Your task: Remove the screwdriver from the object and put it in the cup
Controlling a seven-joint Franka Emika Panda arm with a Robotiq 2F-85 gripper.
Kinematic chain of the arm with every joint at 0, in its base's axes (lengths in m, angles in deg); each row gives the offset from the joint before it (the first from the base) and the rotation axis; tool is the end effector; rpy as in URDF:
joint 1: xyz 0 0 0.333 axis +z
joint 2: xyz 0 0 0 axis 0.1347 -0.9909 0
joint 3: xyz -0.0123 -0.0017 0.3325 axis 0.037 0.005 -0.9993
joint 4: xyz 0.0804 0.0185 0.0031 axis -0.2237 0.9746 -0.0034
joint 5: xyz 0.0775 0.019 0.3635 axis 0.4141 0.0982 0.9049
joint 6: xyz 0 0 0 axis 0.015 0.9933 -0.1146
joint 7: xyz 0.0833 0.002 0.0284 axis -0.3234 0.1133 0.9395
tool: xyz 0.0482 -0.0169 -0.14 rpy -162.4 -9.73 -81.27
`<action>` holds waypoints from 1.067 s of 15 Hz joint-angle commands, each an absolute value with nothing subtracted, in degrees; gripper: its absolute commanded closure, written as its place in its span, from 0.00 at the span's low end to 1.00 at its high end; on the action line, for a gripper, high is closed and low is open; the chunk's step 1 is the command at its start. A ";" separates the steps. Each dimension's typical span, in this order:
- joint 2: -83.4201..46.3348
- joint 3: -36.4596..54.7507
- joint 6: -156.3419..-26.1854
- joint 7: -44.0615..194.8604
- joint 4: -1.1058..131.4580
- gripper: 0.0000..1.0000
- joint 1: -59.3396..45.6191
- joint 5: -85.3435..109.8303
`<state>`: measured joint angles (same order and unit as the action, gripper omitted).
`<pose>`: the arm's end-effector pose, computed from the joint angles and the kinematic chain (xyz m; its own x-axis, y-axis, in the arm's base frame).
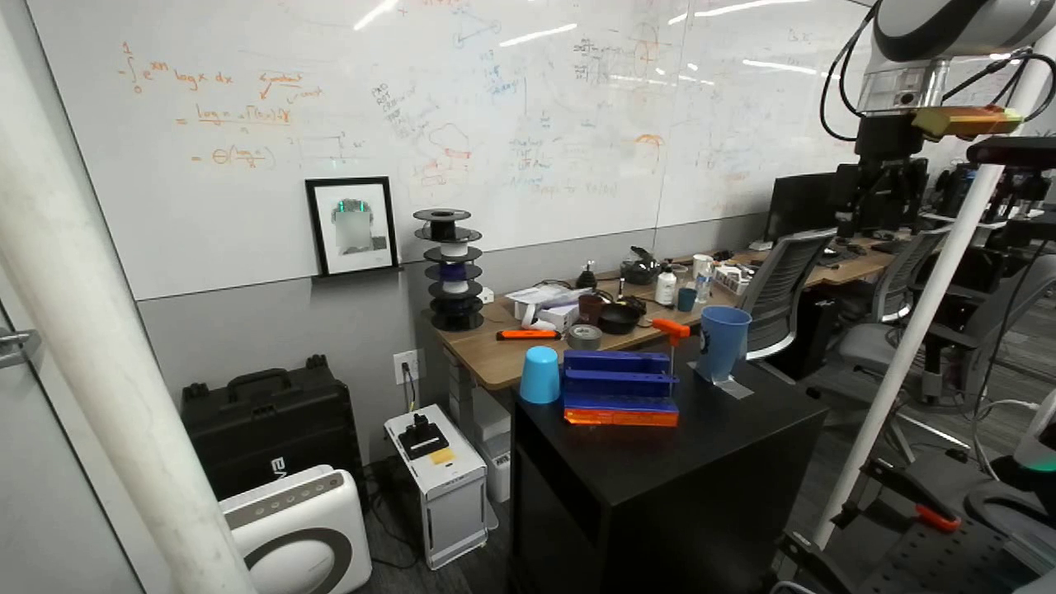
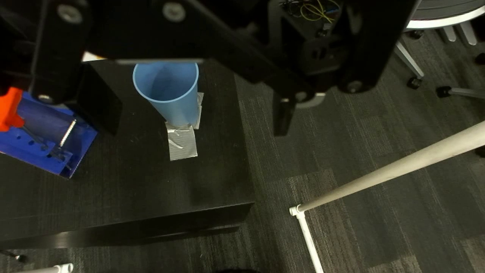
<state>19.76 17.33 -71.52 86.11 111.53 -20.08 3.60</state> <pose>0.3534 -0.1842 0.4263 0.9749 -0.2157 -0.0555 -0.2099 -0.9731 0.0955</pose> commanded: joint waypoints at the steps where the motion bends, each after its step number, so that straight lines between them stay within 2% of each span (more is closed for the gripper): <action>1: 19.74 17.29 -71.43 86.14 111.45 0.00 -20.12 3.63; 7: 15.21 13.32 -77.20 87.77 110.28 0.00 -15.03 3.97; 16: 4.24 7.69 -92.86 80.51 107.80 0.00 -9.61 11.45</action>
<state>8.69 8.49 -89.87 82.25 110.16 -10.75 7.86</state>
